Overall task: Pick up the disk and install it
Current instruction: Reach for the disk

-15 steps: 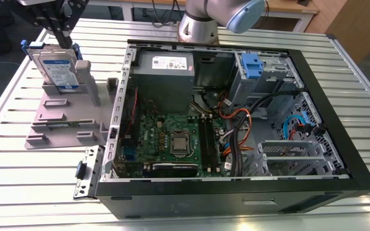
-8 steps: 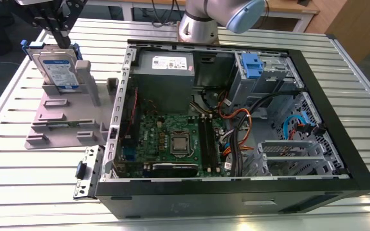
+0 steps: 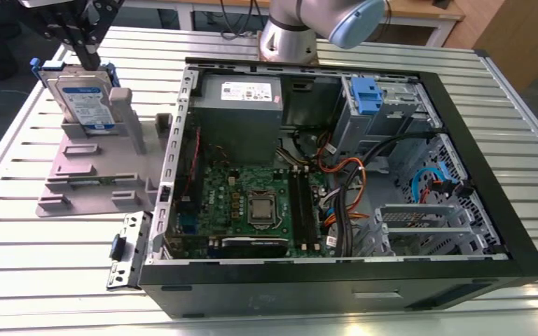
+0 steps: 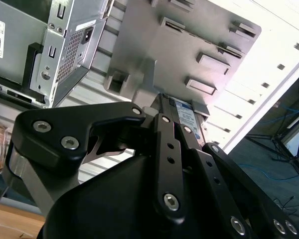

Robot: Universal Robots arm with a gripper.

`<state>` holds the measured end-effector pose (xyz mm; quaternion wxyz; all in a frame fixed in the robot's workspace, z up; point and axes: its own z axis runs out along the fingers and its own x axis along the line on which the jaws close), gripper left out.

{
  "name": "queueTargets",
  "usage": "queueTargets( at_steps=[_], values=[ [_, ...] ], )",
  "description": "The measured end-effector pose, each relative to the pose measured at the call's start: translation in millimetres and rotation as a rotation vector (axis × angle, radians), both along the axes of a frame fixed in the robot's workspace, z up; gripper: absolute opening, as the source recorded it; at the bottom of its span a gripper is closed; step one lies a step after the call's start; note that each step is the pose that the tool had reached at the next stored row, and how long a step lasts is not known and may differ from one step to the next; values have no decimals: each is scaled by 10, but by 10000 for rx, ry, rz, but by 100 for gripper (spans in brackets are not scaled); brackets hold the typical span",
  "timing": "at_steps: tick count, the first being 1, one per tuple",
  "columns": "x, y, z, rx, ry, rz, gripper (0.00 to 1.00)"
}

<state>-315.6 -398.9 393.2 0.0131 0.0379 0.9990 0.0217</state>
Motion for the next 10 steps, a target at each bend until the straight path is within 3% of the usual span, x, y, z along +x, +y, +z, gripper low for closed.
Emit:
queueTargets(
  at_steps=[10],
  values=[
    [-41,0,0,0,-1,1,10]
  ],
)
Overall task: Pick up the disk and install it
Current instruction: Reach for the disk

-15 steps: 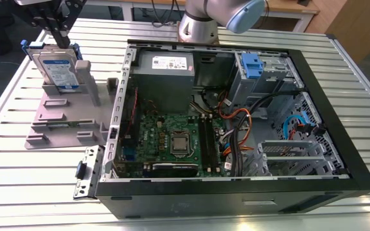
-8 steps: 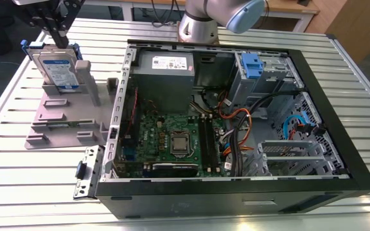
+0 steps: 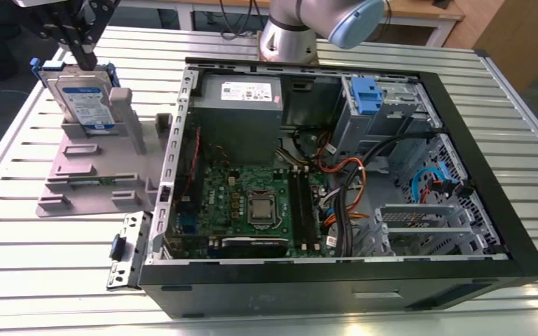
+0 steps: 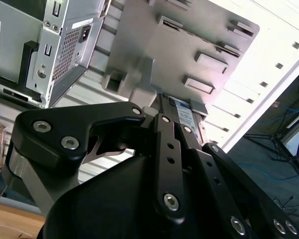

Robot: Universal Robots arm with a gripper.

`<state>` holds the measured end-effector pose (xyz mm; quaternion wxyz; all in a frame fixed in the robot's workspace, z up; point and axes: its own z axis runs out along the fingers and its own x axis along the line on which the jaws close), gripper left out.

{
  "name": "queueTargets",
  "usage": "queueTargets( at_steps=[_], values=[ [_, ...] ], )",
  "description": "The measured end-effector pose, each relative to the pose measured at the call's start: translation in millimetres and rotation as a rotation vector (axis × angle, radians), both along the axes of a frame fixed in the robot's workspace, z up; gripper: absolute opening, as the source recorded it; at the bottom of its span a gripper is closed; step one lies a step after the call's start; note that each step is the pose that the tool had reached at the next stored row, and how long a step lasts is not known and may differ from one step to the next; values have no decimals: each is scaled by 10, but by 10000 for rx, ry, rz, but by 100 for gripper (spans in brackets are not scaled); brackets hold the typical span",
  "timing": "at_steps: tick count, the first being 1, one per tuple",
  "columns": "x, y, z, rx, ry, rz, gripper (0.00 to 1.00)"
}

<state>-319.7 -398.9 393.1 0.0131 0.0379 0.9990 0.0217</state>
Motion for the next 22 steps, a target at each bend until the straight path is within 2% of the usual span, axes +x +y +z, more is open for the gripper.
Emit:
queueTargets(
  at_steps=[22],
  values=[
    [-82,0,0,0,0,-1,10]
  ],
)
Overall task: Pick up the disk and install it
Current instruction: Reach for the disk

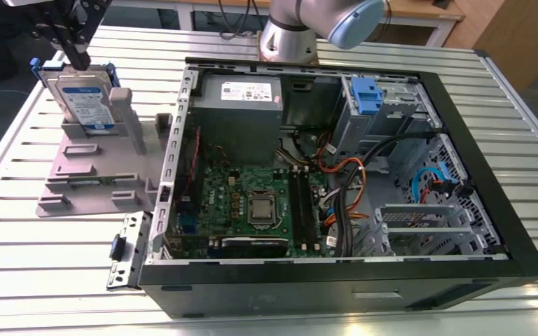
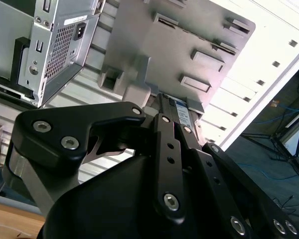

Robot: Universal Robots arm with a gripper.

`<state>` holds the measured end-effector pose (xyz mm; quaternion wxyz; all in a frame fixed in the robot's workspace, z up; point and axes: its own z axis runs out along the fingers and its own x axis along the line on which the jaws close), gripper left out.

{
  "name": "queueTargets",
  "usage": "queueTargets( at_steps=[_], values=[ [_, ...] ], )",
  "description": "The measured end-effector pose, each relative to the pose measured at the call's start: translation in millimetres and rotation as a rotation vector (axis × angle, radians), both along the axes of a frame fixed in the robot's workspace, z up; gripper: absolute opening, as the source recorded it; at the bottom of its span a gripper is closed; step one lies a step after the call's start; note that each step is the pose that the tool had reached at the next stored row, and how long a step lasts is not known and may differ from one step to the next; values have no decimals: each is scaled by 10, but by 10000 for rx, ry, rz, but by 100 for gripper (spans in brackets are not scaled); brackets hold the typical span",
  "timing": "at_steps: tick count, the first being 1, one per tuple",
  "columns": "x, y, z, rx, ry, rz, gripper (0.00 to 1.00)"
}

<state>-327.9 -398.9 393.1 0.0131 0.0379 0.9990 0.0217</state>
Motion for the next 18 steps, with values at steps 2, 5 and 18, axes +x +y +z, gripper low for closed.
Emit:
queueTargets(
  at_steps=[2,5,18],
  values=[
    [-9,0,0,0,1,1,10],
    [-24,0,0,0,0,0,10],
    [-123,0,0,0,0,2,10]
  ],
)
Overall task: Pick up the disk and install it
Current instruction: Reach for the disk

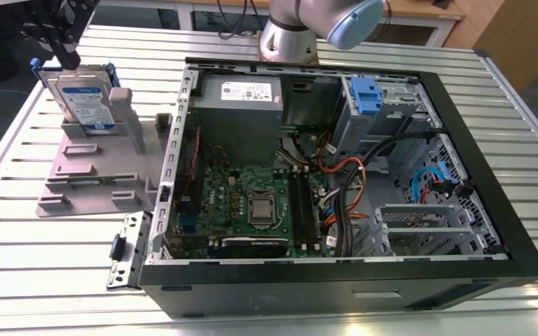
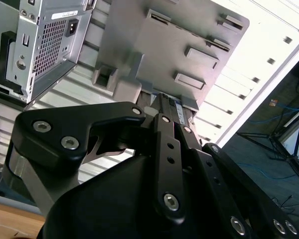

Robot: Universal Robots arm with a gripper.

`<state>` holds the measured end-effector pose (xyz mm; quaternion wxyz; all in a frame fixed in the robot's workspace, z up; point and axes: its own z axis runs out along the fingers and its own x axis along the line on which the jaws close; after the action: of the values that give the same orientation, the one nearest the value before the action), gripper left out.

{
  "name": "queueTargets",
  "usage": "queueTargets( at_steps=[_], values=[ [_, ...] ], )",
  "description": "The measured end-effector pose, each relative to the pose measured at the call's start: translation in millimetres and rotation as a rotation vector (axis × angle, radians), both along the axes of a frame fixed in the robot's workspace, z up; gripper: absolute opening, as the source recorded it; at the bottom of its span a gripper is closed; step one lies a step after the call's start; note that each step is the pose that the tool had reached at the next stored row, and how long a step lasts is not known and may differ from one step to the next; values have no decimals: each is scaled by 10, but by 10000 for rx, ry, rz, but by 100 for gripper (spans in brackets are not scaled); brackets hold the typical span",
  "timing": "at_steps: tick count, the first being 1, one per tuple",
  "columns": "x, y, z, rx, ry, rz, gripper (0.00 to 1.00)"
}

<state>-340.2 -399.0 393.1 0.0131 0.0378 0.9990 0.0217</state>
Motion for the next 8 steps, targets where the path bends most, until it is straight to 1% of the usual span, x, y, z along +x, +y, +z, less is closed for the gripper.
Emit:
queueTargets(
  at_steps=[8],
  values=[
    [-53,0,-2,1,-1,-1,10]
  ],
)
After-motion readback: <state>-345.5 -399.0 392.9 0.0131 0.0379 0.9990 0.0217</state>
